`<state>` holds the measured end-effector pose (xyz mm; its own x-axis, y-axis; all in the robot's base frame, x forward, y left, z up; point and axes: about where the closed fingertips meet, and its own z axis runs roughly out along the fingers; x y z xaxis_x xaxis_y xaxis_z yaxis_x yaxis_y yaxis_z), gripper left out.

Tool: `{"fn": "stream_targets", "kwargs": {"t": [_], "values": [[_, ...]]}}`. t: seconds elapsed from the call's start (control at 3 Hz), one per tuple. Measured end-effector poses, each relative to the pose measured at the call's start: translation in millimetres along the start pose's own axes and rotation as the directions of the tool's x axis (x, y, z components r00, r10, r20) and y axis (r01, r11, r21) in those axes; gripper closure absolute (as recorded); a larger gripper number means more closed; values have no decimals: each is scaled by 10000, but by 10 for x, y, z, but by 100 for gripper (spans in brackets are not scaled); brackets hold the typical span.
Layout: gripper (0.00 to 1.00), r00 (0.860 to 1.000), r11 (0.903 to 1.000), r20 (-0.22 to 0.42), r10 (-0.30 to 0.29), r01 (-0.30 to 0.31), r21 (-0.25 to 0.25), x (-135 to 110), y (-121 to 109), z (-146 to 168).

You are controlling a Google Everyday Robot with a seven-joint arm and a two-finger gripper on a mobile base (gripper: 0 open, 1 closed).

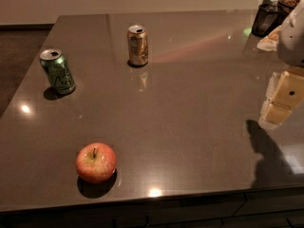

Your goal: Move orange can near apple

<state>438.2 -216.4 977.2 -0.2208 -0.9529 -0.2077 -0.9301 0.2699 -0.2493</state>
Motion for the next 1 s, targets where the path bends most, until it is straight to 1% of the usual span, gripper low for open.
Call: {"fn": "stream_targets", "kwargs": {"t": [0.33,0.67,1.0], "values": [[0,10000,10000,2,-1,1,3,-1,0,0],[0,9990,9996,401,-173,164,245,-179,-102,26],[0,9944,9983,1015,-280,226,540,-452,-318,92]]}}
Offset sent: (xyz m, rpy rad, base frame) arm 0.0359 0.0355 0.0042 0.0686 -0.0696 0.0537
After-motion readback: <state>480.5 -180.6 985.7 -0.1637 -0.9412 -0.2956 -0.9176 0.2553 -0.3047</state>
